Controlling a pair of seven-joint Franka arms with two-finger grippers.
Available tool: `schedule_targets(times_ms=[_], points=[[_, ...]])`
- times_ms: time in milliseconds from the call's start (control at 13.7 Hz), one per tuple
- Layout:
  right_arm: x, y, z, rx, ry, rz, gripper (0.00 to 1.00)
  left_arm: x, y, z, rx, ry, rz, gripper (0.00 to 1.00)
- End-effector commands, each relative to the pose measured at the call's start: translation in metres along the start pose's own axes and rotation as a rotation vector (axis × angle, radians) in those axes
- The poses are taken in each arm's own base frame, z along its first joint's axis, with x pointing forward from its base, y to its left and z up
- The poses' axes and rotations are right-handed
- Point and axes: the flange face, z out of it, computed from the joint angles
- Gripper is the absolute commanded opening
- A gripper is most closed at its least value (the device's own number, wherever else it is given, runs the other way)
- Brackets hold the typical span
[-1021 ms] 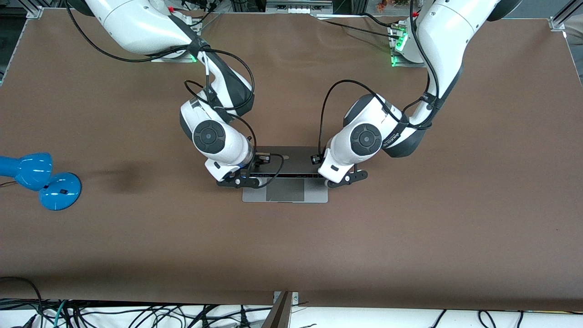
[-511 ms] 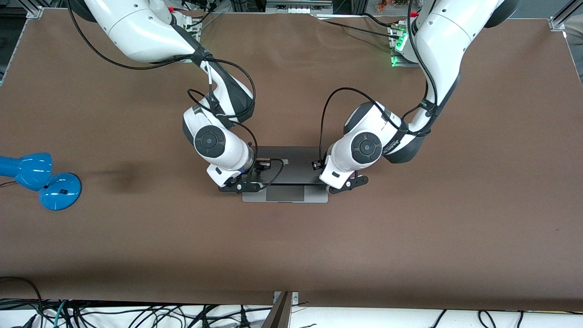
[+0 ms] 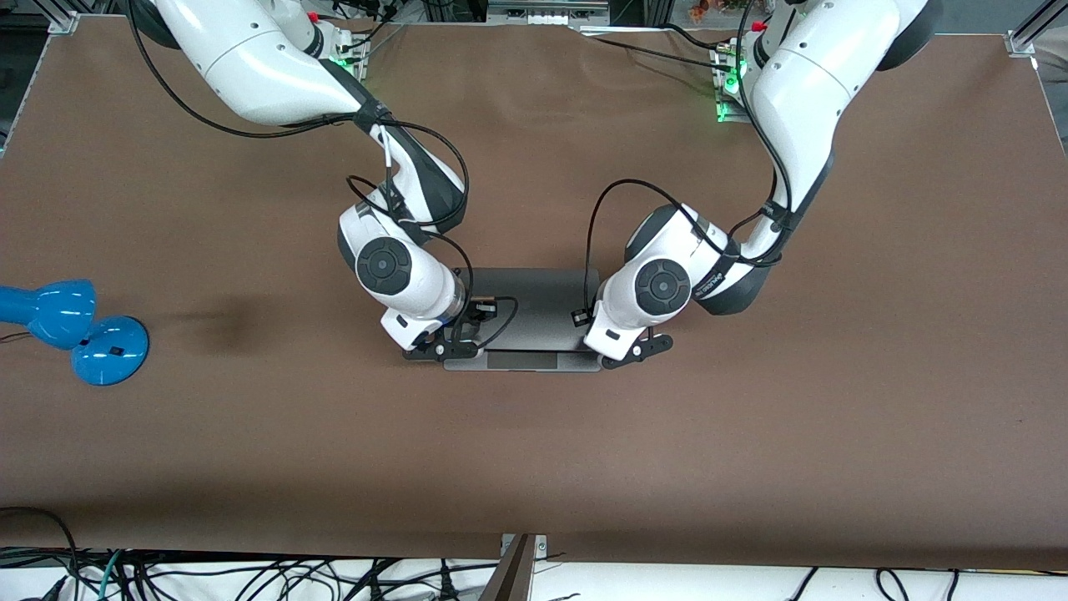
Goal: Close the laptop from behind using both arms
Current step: 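Press the screen down flat onto the keyboard with both grippers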
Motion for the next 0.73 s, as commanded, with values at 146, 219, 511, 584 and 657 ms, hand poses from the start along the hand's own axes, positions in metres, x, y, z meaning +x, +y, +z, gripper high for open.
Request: schedule_targets(times_ms=[146,219,511,584,657], points=[[0.003,0.001,0.009,-0.013,0.022,-0.056,0.0,0.017,0.006,0.01,0.006,0.027,-0.022,0.0],[0.004,0.003,0.014,-0.012,0.022,-0.071,0.0,0.017,0.007,0.011,0.004,0.027,-0.022,0.0],[0.009,0.006,0.025,0.007,0.049,-0.113,0.0,0.026,0.006,0.018,0.005,0.03,-0.027,0.0],[0.009,0.006,0.027,0.007,0.046,-0.117,0.0,0.03,0.003,0.02,0.017,0.043,-0.027,0.0],[0.01,0.007,0.028,0.004,0.047,-0.124,0.0,0.03,0.003,0.024,0.02,0.04,-0.028,0.0]])
